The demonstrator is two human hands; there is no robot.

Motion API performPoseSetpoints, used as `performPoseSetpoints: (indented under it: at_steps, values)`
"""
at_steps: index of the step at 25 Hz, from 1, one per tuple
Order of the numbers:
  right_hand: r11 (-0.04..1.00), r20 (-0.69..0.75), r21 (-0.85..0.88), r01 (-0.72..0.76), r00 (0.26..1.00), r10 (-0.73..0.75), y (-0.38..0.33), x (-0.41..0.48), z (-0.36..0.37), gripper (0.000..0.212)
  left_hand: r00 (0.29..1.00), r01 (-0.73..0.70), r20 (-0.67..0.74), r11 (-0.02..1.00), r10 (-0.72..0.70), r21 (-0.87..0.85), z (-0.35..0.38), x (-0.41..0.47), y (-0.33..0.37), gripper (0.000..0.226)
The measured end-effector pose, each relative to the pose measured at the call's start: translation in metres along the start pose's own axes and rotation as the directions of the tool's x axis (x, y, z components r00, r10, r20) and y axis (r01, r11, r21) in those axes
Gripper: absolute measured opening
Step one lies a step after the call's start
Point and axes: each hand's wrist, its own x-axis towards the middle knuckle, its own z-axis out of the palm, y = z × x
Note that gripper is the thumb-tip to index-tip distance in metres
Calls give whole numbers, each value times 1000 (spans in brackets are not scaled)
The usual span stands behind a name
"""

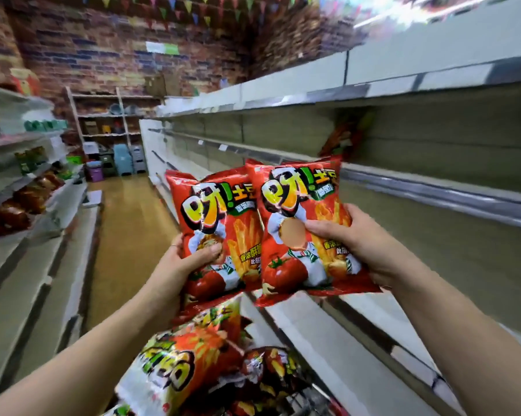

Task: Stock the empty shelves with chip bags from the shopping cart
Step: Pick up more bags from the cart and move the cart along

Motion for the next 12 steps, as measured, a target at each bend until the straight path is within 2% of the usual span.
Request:
performPoseSetpoints:
  at_steps: [2, 5, 8, 11, 12]
  values:
    - [1000, -96, 3, 6, 995, -6, -20, -9, -38, 61, 991, -17, 131, 1000, 18, -8, 40, 28, 3, 101]
    - [999, -244, 52, 0, 970, 13, -50, -22, -98, 43, 950, 17, 312, 1000, -21, 17, 108, 66, 9, 96]
    - [998, -371, 61, -24, 927, 45, -66, -31, -144, 36, 909, 57, 408, 996, -83, 75, 164, 95, 11, 93]
    - [994, -476, 97, -47, 875, 87, -73, -23, -183, 37, 879, 59, 466, 993, -98, 98, 207, 120, 14, 68]
    - [994, -501, 103, -39, 861, 86, -75, -16, -195, 38, 864, 63, 492, 992, -107, 105, 217, 127, 16, 72]
